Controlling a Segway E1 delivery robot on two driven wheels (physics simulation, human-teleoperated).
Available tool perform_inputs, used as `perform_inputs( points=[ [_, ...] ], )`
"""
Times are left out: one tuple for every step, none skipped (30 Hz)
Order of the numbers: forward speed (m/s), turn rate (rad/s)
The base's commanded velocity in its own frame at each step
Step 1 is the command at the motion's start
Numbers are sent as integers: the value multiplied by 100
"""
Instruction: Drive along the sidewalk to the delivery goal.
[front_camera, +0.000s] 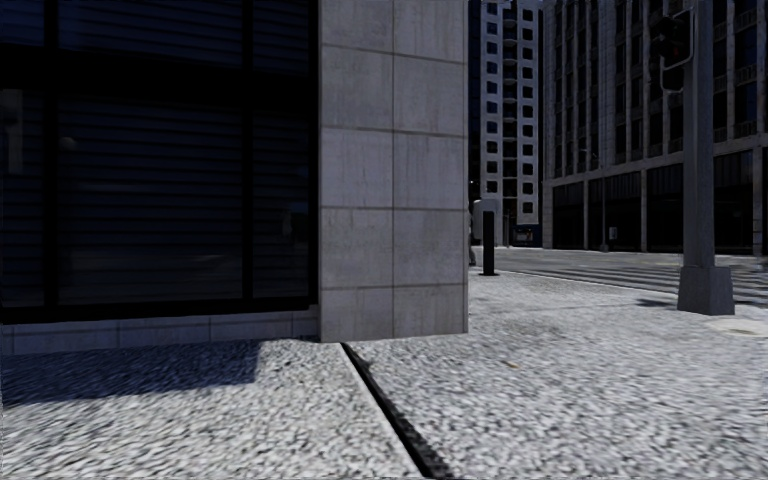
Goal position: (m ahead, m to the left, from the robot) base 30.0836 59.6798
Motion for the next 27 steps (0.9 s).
perform_inputs(
  points=[
    [161, -56],
    [164, -56],
    [166, -56],
    [166, -56],
    [166, -56],
    [166, -56],
    [166, -56],
    [166, -56],
    [166, -56],
    [166, -57],
    [166, -67],
    [166, -67],
    [166, -72],
    [166, -73],
    [166, -73],
    [166, -73],
    [166, -74],
    [166, -74],
    [166, -74],
    [166, -74],
    [166, -74],
    [166, -74],
    [166, -74],
    [166, -71],
    [166, -66],
    [166, -62],
    [166, -54]
  ],
)
